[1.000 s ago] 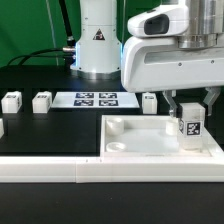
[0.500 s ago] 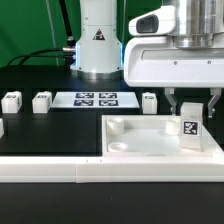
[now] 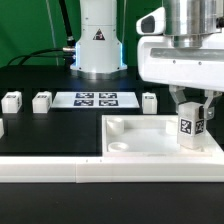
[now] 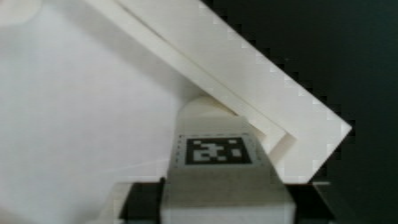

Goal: Assemble square table

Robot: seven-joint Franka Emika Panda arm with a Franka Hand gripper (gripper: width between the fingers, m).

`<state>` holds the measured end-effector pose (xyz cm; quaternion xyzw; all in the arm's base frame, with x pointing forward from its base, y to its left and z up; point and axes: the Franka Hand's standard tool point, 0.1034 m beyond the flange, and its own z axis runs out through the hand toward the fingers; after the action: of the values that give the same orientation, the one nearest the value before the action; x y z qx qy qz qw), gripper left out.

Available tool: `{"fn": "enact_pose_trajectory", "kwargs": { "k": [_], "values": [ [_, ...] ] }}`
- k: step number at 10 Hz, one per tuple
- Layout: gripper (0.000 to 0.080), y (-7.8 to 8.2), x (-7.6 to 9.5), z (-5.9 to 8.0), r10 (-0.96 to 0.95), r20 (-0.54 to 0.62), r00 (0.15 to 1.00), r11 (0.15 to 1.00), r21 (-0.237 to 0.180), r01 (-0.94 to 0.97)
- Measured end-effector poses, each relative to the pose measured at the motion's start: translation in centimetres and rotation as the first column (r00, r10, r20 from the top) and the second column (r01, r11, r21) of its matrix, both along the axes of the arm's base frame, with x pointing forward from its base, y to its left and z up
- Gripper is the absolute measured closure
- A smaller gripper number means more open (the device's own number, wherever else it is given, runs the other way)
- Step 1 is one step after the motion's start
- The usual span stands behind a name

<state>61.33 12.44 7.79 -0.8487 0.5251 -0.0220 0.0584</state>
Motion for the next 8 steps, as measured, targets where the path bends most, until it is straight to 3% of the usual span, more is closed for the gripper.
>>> {"fn": "enact_pose_trajectory", "kwargs": {
  "k": [2,4,5,6,7,8],
  "values": [
    [0.0509,0.06,0.0,0.0,-0.171,-0.013,0.985,0.985,0.017,0.171],
    [0.0509,0.02,-0.02,-0.02,-0.184,-0.018,0.983,0.982,0.027,0.185],
    [0.0456,-0.07,0.0,-0.02,-0.139,-0.013,0.99,0.99,0.023,0.139],
    [0.028,-0.61,0.11,-0.01,-0.017,-0.001,1.0,1.0,0.011,0.017],
    [0.028,-0.67,0.12,0.02,0.012,-0.002,1.0,1.0,0.007,-0.012],
    [0.017,-0.28,-0.07,-0.02,0.15,-0.02,0.989,0.988,-0.027,-0.15]
  ]
}}
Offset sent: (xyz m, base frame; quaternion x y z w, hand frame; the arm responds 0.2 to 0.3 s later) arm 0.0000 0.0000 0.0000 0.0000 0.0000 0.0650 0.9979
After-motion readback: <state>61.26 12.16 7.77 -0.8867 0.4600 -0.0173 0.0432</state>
